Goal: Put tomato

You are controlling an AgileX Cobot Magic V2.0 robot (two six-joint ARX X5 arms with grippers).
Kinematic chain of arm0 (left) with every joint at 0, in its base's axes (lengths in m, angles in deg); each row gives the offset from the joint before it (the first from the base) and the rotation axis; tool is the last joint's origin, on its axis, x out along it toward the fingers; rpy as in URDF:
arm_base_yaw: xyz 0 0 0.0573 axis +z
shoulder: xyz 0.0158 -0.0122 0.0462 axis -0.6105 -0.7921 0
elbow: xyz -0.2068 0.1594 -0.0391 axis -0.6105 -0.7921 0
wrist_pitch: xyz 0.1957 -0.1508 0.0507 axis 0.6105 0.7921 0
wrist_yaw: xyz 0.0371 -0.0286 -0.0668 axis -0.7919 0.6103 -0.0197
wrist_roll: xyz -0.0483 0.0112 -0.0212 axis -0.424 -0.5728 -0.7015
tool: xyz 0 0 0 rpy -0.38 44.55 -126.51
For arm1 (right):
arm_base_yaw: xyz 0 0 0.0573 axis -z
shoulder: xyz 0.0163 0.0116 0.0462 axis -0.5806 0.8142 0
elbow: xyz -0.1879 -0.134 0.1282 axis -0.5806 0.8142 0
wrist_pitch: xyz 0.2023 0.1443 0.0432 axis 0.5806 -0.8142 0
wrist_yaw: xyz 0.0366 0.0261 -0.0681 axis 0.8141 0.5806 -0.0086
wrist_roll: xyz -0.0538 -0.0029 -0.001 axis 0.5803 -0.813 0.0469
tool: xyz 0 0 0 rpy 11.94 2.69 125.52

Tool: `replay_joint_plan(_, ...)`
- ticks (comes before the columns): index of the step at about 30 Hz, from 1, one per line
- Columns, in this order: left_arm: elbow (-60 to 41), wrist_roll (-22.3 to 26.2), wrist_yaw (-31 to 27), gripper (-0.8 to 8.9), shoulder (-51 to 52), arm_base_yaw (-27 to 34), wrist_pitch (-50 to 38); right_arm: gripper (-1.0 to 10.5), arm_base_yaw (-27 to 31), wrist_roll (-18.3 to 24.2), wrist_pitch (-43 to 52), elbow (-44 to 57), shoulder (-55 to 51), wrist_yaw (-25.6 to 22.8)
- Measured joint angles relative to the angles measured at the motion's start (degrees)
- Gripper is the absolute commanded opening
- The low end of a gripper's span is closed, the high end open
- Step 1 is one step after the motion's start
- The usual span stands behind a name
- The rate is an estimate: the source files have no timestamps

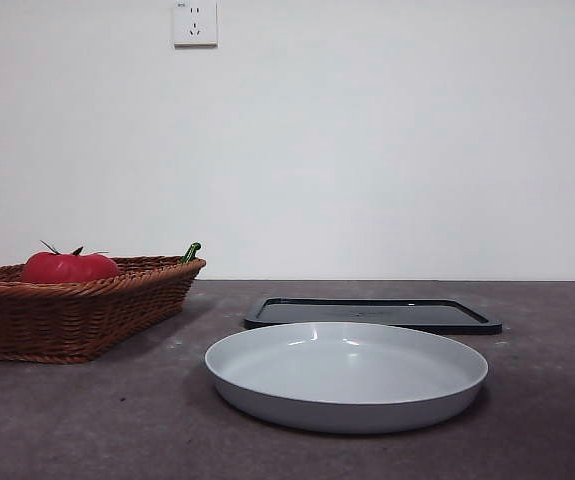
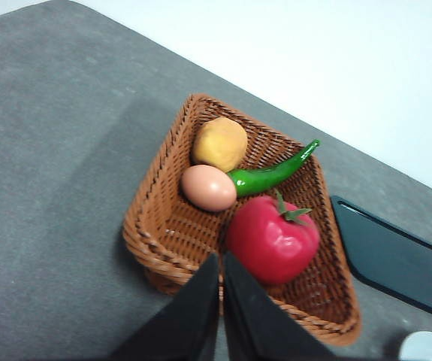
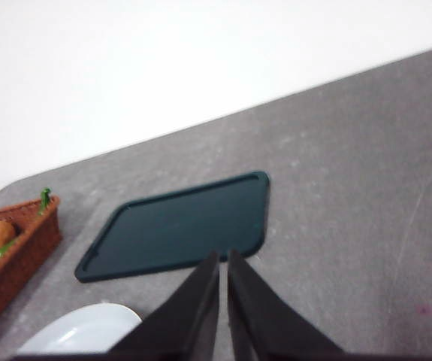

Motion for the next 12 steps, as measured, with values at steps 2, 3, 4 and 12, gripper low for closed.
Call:
replay_joint_plan(2,1.73,-0.26,1.31,0.1,-1.07,0.0,0.9,0.1,0.0,0.33,-1.38,-2.27,1.14,0.11)
replay_joint_plan(3,2.75,-0.31,1.99,0.1,-1.73,0.0,1.57,0.1,0.0,0.5,-2.08,-3.56,1.95,0.44)
replay_joint_plan(4,3.93,-0.31,2.69,0.1,-2.49,0.0,2.43,0.1,0.0,0.94,-2.69,-4.83,2.8,0.96)
replay_joint_plan(12,15.02,4.0,7.13,0.1,-10.71,0.0,10.27,0.1,0.0,6.38,-10.03,-16.22,12.76,5.09)
